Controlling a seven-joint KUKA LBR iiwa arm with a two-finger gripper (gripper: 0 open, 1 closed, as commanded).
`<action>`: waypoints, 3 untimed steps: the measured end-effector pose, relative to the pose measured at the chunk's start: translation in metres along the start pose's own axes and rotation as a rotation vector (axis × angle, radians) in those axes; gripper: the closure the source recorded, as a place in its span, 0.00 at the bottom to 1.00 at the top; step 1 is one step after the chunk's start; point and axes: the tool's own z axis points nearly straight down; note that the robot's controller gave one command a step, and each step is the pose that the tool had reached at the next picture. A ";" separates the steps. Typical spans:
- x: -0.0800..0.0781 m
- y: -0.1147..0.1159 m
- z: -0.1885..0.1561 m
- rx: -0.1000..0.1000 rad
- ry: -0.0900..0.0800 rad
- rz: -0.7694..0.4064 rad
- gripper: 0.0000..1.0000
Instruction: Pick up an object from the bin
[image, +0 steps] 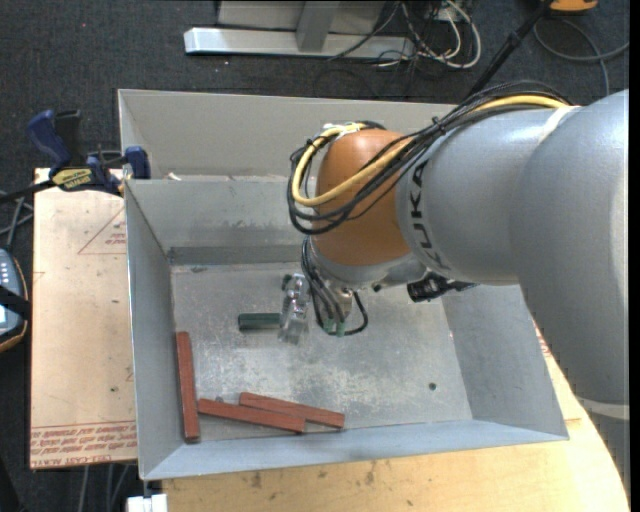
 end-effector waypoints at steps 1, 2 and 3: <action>0.006 0.022 0.004 -0.003 0.000 0.033 1.00; 0.032 0.008 0.012 0.000 0.000 0.014 1.00; 0.062 0.040 0.030 0.002 -0.001 -0.071 1.00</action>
Offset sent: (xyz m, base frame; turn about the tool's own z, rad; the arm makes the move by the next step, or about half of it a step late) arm -0.0442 0.0131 -0.0154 -0.0044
